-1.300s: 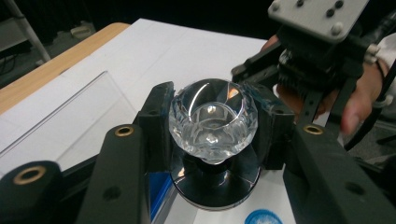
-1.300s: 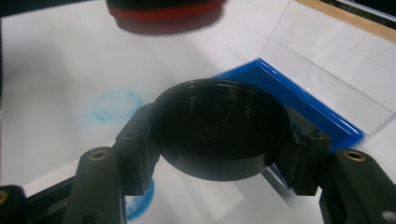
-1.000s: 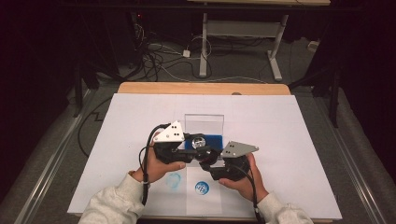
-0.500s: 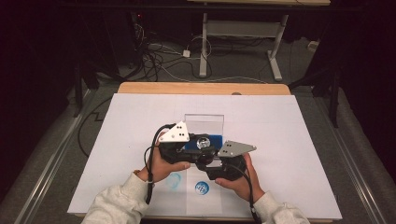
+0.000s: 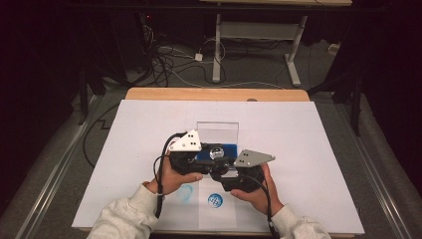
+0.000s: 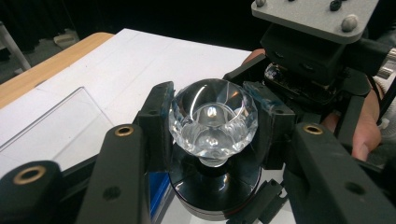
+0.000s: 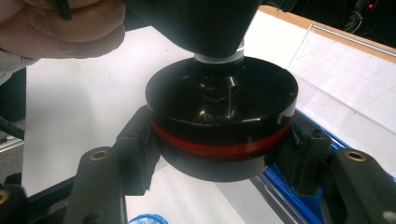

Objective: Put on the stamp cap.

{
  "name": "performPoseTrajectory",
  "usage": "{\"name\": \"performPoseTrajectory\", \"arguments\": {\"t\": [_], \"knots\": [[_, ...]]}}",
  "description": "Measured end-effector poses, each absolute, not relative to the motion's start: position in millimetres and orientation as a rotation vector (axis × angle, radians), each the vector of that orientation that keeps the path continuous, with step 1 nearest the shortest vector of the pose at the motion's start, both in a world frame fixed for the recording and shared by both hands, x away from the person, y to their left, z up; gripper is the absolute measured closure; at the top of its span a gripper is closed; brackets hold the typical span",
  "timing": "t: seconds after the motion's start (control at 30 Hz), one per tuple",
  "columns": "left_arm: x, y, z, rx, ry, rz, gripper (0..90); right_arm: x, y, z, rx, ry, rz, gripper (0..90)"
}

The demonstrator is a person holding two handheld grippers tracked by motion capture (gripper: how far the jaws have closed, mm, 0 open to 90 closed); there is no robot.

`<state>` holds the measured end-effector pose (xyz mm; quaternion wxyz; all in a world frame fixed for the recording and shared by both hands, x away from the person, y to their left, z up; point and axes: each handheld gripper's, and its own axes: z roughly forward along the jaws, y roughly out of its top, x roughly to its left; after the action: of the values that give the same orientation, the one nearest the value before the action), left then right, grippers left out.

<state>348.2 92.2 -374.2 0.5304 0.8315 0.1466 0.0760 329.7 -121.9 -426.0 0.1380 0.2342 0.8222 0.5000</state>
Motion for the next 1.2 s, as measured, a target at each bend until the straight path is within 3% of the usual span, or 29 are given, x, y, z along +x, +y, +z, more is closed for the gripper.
{"name": "performPoseTrajectory", "arguments": {"t": [1.2], "knots": [[347.6,93.0,-379.2,1.944,0.348,0.134,54.8,322.8,-123.0,-424.2,0.619,2.351,1.429,38.6]]}}
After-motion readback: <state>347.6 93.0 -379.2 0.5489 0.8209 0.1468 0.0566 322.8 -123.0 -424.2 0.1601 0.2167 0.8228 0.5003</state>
